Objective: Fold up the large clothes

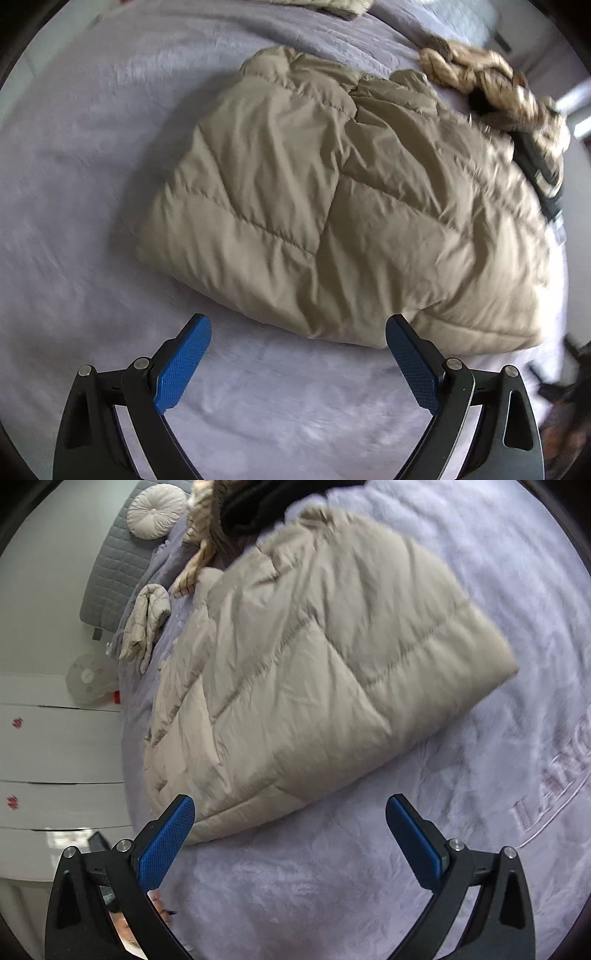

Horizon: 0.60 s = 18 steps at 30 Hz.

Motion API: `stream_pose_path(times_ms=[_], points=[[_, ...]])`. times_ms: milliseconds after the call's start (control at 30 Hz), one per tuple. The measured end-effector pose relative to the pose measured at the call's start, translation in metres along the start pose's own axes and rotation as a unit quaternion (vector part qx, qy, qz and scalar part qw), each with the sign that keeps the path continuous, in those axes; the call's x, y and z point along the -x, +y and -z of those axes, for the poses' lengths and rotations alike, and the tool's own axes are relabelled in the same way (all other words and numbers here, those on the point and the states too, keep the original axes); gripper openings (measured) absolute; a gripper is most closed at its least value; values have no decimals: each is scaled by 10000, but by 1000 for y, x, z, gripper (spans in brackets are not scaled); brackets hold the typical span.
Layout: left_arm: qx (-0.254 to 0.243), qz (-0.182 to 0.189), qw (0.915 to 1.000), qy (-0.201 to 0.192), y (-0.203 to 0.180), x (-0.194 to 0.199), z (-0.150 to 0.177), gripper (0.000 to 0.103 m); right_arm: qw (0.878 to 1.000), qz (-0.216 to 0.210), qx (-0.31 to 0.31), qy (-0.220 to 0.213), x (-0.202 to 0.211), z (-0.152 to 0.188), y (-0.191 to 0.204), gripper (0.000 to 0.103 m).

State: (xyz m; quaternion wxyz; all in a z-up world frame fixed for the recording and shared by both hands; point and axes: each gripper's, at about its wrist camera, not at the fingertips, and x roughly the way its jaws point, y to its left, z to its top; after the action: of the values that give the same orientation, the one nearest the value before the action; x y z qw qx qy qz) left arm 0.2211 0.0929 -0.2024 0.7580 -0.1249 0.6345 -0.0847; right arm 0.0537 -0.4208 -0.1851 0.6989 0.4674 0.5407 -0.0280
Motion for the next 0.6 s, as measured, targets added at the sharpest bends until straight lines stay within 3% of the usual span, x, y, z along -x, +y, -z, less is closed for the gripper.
stream_pose_path(times_ms=[167, 300, 400, 600], points=[[680, 867, 9939, 84, 28, -10, 0, 96, 9976, -453, -517, 88, -9, 1, -24, 103], [1143, 1504, 9819, 138, 48, -23, 2, 96, 9923, -869, -873, 94, -17, 0, -38, 103], [1300, 1726, 9763, 150, 56, -33, 2, 96, 9863, -1195, -1133, 78, -24, -2, -49, 103], [1304, 1841, 9742, -1, 56, -45, -12, 96, 9750, -1744, -1375, -4, -35, -8, -60, 103]])
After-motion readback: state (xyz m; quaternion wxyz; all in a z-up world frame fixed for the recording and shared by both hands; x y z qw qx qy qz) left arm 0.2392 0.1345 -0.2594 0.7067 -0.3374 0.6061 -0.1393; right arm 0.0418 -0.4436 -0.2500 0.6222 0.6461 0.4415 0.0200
